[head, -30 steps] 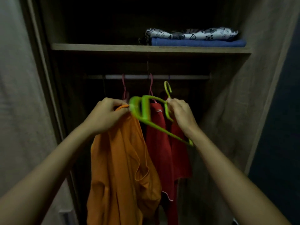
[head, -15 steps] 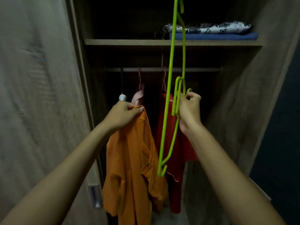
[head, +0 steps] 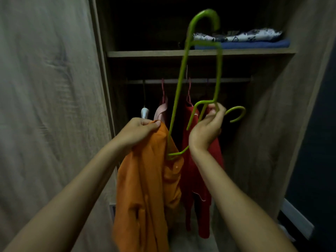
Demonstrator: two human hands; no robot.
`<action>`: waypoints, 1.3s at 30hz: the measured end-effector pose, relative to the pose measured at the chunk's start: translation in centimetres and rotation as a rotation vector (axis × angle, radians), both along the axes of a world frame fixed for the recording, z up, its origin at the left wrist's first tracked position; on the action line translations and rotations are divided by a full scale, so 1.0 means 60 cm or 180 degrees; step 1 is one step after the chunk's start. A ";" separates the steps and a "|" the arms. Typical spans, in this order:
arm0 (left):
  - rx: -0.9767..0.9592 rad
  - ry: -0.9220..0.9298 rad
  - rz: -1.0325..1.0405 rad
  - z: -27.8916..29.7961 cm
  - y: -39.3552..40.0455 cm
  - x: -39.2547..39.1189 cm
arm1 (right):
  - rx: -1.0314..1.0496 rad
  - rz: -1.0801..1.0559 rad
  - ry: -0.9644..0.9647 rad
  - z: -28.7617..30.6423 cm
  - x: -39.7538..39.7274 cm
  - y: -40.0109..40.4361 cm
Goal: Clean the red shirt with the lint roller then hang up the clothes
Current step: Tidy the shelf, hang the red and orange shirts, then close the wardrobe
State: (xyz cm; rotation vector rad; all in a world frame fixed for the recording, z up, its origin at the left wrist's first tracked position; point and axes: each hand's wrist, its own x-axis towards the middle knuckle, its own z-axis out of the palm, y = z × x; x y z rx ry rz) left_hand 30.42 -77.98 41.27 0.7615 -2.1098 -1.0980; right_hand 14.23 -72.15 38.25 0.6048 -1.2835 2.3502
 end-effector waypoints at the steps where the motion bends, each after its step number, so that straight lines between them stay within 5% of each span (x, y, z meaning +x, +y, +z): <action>1: 0.0141 0.0108 -0.0030 0.005 0.003 0.002 | 0.0126 -0.0008 0.0098 -0.015 0.003 -0.009; 13: 0.0411 0.0940 0.0493 0.008 0.000 0.043 | 0.2039 -0.0107 0.1599 -0.103 -0.044 0.000; 17: -0.0382 0.0978 0.0797 -0.002 -0.012 0.063 | 0.2319 -0.0222 0.1976 -0.091 -0.074 0.019; 19: -0.0812 0.0967 0.0747 -0.010 -0.002 0.060 | 0.2017 -0.0152 0.1587 -0.073 -0.072 0.021; 22: -0.0580 0.1035 0.0581 -0.007 0.010 0.031 | 0.1496 -0.0124 0.0679 -0.033 -0.043 0.010; 30: -0.0567 0.1026 0.0442 0.012 0.036 -0.013 | 0.0596 0.0681 -0.0234 -0.028 0.053 -0.029; 36: -0.0204 0.1135 0.0194 0.034 0.056 0.001 | 0.1700 0.0794 0.0160 -0.119 0.084 -0.017; 39: -0.0520 0.1000 0.0415 0.048 0.035 0.031 | 0.2369 0.0690 0.0451 -0.176 0.053 -0.009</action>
